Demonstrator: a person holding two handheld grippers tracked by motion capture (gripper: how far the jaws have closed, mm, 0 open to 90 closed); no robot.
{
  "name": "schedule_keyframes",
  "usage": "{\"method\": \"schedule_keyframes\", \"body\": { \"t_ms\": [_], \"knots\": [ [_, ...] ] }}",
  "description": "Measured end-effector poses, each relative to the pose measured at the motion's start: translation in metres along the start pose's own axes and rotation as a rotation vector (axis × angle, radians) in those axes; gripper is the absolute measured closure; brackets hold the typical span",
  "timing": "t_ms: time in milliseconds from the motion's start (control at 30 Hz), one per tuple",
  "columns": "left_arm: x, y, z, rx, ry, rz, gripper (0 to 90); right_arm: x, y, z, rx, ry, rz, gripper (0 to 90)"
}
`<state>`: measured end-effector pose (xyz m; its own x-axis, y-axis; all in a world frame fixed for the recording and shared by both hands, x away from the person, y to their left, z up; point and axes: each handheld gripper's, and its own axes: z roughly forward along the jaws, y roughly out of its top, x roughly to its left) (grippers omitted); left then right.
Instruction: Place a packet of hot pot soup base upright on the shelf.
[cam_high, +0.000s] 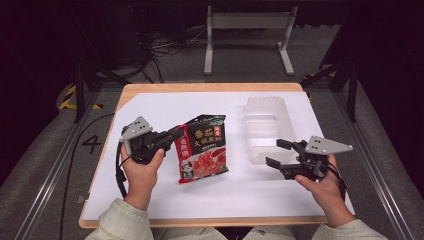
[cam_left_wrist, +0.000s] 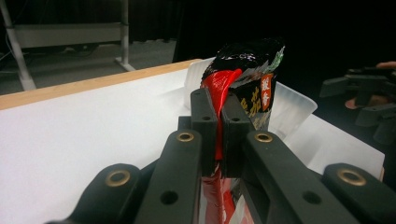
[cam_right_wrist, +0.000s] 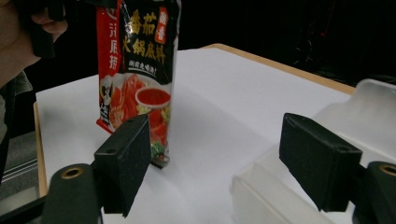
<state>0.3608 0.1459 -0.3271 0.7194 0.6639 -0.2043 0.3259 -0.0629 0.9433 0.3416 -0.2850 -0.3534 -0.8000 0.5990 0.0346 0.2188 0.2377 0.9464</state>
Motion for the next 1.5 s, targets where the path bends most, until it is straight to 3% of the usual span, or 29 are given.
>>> {"method": "schedule_keyframes", "body": {
  "t_ms": [200,500,967,1267,1500],
  "knots": [
    [-0.005,0.000,0.002,0.004,-0.003,0.014,87.5,0.005,0.022,0.028,-0.001,0.057,-0.038,25.5],
    [-0.010,-0.001,0.006,0.009,-0.012,0.029,87.5,0.013,0.038,0.052,0.000,0.094,-0.058,25.9],
    [-0.023,0.000,0.008,0.006,-0.065,0.056,87.4,0.016,0.054,0.085,0.009,0.153,-0.064,25.9],
    [-0.029,0.000,0.009,0.007,-0.086,0.071,87.4,0.021,0.060,0.098,0.042,0.183,-0.075,33.6],
    [-0.032,-0.001,0.011,0.013,-0.082,0.078,87.3,0.024,0.064,0.103,0.071,0.213,-0.122,52.9]
  ]
}}
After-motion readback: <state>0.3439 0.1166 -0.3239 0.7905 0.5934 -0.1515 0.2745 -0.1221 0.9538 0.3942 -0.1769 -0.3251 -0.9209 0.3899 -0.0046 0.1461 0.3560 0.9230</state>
